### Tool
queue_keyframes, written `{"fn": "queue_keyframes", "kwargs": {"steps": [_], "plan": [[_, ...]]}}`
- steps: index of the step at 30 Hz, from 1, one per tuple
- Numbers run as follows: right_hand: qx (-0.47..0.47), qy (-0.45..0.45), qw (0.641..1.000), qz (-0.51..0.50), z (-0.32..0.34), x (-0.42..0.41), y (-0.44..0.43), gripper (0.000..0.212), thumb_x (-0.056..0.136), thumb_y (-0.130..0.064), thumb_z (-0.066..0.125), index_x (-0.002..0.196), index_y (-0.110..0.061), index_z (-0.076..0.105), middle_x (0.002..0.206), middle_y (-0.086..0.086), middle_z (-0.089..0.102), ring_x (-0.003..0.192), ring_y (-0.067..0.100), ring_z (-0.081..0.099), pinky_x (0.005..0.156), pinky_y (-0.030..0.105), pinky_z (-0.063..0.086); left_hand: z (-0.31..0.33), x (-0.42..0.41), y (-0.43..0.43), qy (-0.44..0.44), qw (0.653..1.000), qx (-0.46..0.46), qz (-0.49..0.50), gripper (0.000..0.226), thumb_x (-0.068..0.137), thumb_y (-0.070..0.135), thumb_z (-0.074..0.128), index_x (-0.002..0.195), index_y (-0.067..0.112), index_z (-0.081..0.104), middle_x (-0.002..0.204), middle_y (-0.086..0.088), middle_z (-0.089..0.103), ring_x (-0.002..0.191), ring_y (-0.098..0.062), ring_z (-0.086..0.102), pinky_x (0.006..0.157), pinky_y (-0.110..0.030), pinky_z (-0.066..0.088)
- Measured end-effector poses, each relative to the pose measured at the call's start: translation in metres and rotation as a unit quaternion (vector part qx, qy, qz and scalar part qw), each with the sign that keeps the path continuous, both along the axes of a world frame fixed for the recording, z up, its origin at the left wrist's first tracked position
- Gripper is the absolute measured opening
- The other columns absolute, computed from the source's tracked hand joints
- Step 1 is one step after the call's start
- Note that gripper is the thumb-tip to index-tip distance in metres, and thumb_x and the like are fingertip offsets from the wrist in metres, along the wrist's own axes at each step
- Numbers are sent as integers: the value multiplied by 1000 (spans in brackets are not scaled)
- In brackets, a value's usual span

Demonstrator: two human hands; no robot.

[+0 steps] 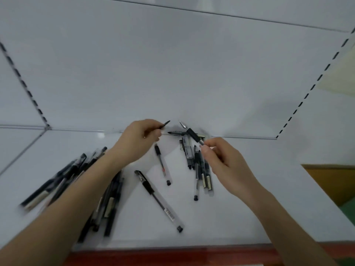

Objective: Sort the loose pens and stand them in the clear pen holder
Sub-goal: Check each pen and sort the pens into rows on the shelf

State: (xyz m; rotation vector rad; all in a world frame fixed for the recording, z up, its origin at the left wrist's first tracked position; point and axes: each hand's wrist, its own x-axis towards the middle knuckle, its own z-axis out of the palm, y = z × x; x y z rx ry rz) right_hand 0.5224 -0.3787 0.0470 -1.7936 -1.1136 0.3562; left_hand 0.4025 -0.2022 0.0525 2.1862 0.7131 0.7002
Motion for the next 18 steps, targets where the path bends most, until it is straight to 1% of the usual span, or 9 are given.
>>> {"fn": "queue_keyframes", "kwargs": {"steps": [1,3,5,7,9,12,15,18], "plan": [[13,-13,1000,10,4,-4,0,14,91,-29,49,80,-35,53,54,-4,40,49,7,34,47,13,31,3,-7,-8,-52,996,-74,-16,18,92,6,49,96,14,65,82,1,65,69,-1,62,70,-10,47],[34,-18,999,22,10,-11,-2,15,90,-26,51,84,-39,55,55,-3,42,48,7,36,48,12,34,9,-19,-19,-137,969,-203,-41,22,93,5,47,93,17,65,78,2,63,64,2,61,71,-11,52],[46,-13,998,31,15,-15,-4,16,89,-23,54,85,-38,58,53,-7,44,47,6,37,46,10,35,11,-29,-24,-180,951,-249,-43,22,93,5,46,93,16,65,72,4,63,62,-1,60,71,-14,54],[45,-14,998,42,17,-19,-5,19,89,-21,54,84,-38,59,51,-11,46,47,5,38,47,9,34,13,-35,-25,-196,945,-258,-44,21,93,4,46,93,13,65,66,8,64,62,-4,59,72,-16,54],[42,-22,998,51,19,-22,-5,19,88,-21,55,84,-39,60,52,-10,45,48,5,39,49,9,34,13,-39,-25,-200,944,-257,-45,20,93,4,46,92,12,64,64,9,65,62,-4,59,72,-16,54],[39,-22,997,57,19,-25,-6,20,88,-22,55,83,-41,60,54,-6,39,49,6,36,49,10,32,15,-43,-29,-201,945,-253,-51,21,93,3,45,89,14,63,64,9,66,62,-4,59,71,-15,54],[30,-30,997,58,20,-26,-8,19,88,-22,56,83,-40,61,54,-5,40,49,6,36,49,10,32,17,-46,-31,-200,947,-245,-62,24,93,4,46,88,16,66,65,9,65,64,-4,59,71,-15,53],[11,-36,996,82,21,-29,-10,19,88,-20,56,82,-37,62,52,-6,41,48,6,36,48,10,31,19,-48,-33,-196,952,-227,-64,25,92,5,48,89,19,68,67,9,64,66,-3,59,73,-15,53]]}}
